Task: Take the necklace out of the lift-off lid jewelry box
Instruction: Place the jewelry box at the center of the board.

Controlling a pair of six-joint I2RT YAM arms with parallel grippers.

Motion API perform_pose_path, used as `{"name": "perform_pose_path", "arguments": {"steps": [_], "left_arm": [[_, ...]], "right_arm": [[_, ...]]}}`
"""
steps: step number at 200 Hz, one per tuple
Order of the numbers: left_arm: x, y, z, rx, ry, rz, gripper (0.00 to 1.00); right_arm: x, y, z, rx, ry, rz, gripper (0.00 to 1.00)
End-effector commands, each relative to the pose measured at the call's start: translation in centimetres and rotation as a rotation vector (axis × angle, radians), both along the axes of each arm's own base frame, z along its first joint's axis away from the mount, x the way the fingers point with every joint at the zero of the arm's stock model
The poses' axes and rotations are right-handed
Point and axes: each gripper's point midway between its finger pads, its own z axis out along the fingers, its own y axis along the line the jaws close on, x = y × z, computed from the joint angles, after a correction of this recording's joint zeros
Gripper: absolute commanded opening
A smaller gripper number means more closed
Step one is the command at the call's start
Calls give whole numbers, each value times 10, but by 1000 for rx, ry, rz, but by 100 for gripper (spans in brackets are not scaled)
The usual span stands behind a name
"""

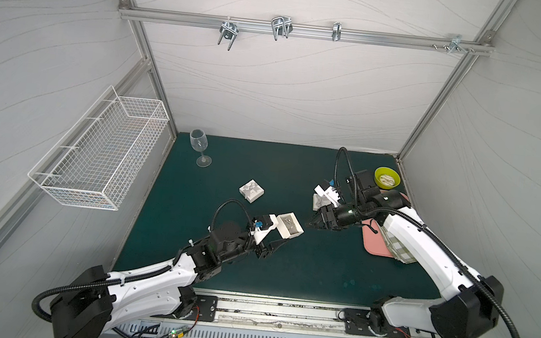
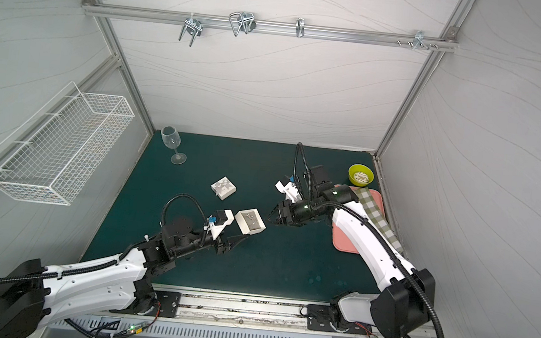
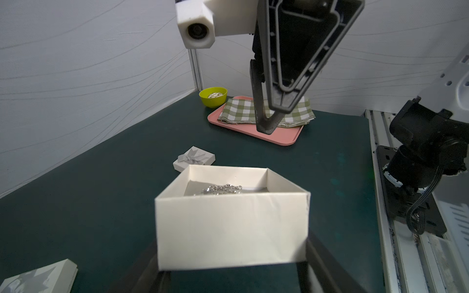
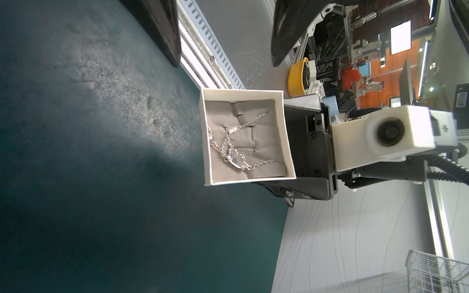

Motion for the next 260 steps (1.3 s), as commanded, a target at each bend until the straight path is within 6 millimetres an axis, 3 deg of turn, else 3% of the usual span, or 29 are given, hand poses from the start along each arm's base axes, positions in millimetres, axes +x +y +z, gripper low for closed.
{"name": "perform_pose_path", "arguments": {"steps": [1,70,131,227,260], "left_arm": [[0,-7,22,-29,-41,-30,45],[-3,-5,30,-54,-45,-32,44],[-3,-5,32,-59,-43,-35,44],[-1,-4,24,-30,-28,-23,45],[-1,-5,16,-6,0,-26,55]], "right_arm": [[-6,8,-7,-36,15,49,56],[12,21,-17,-47,4,35,47],[12,33,-24,-31,29,60,39],[12,38,-32,-56,36,64,5],[14,36,-37,-79,35,37,0]]}}
